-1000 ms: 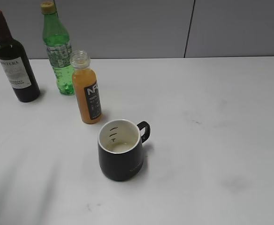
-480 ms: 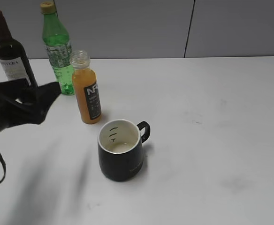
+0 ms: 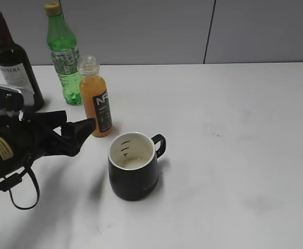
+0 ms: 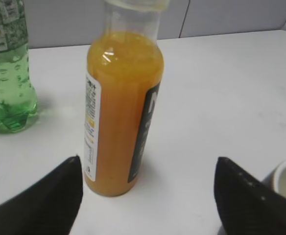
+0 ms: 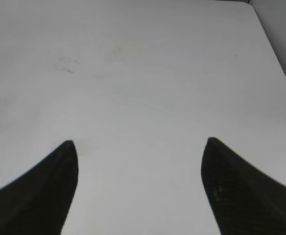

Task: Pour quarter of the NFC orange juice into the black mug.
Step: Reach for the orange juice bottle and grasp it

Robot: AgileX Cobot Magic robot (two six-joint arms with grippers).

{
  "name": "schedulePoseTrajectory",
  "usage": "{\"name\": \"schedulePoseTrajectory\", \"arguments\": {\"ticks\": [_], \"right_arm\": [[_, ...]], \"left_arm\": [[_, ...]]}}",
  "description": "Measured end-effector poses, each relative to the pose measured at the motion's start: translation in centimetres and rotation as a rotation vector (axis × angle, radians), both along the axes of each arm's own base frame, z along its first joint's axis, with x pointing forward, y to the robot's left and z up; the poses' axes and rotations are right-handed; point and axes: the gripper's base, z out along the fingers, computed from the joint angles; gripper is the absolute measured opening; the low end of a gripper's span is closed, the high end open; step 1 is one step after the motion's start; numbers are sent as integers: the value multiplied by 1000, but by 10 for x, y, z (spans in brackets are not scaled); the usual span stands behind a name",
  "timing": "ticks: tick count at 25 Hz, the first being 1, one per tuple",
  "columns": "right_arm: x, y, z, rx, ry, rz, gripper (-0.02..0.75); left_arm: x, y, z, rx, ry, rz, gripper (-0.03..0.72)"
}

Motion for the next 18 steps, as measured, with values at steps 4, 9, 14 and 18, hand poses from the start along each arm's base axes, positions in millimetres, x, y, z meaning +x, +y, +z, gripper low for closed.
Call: {"name": "schedulePoseTrajectory", "arguments": {"ticks": [4,9,14,18], "right_arm": [[0,0,0,0,0,0,594],[0,0,0,0,0,0,594],[0,0,0,0,0,0,594],[0,0,0,0,0,0,594]], "left_arm": [[12,-6,-9,-1,-3,-6,645],[25,-11,-15,27,-27,-16,645],[41,-10,-19,49,-48,-2,645],[52,-10,-22,51,-55,6,643]]}}
